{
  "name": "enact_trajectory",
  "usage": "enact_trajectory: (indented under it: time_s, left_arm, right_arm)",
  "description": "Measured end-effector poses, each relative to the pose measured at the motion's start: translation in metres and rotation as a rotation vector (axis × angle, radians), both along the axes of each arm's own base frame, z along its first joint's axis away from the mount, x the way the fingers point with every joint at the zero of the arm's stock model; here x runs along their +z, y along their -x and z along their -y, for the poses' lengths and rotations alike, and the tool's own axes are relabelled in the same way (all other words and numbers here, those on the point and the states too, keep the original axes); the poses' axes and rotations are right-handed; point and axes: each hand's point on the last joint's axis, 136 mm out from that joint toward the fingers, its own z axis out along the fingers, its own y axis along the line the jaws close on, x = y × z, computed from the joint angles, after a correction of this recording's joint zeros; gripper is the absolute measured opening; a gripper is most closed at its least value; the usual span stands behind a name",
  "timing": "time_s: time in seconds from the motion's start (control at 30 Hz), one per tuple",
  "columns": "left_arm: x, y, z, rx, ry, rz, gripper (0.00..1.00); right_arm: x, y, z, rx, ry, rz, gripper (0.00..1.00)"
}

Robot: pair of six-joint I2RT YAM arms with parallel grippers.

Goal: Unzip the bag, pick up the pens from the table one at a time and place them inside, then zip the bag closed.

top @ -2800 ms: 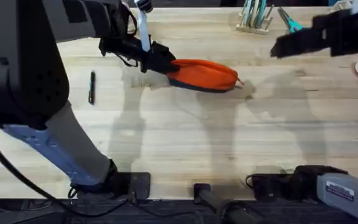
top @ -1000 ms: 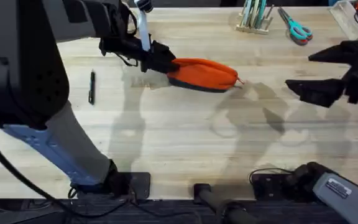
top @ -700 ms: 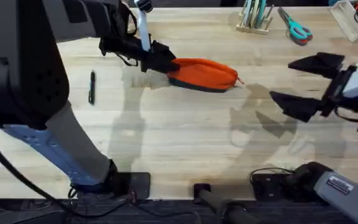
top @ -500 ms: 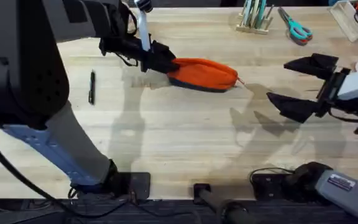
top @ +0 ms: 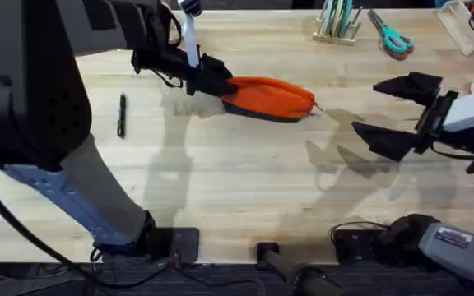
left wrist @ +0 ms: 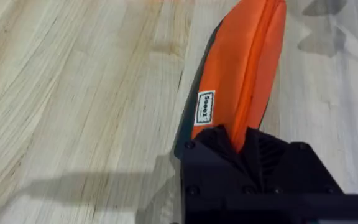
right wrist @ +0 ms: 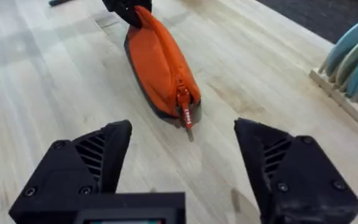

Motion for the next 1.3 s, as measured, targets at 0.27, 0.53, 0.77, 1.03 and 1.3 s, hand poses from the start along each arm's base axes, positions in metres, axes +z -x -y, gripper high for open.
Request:
enact_trajectory:
  time_s: [0.27, 0.53, 0.77, 1.03, 1.3]
  left_arm:
    - [0.0, 0.0, 0.0, 0.0, 0.0, 0.0, 0.042]
    - [0.0, 0.0, 0.0, 0.0, 0.0, 0.0, 0.042]
    - [0.0, 0.0, 0.0, 0.0, 0.0, 0.0, 0.041]
    - [0.0, 0.0, 0.0, 0.0, 0.0, 0.0, 0.041]
    - [0.0, 0.0, 0.0, 0.0, 0.0, 0.0, 0.041]
  right_arm:
    - [0.0, -0.001, 0.001, 0.001, 0.008, 0.011, 0.997]
    - [0.0, -0.002, 0.002, 0.0, 0.017, 0.019, 0.997]
    - [-0.006, -0.003, -0.003, 0.027, 0.06, 0.018, 0.997]
    - [-0.022, -0.011, -0.014, 0.096, 0.096, 0.011, 0.996]
    - [-0.053, -0.026, -0.028, 0.164, 0.099, -0.027, 0.994]
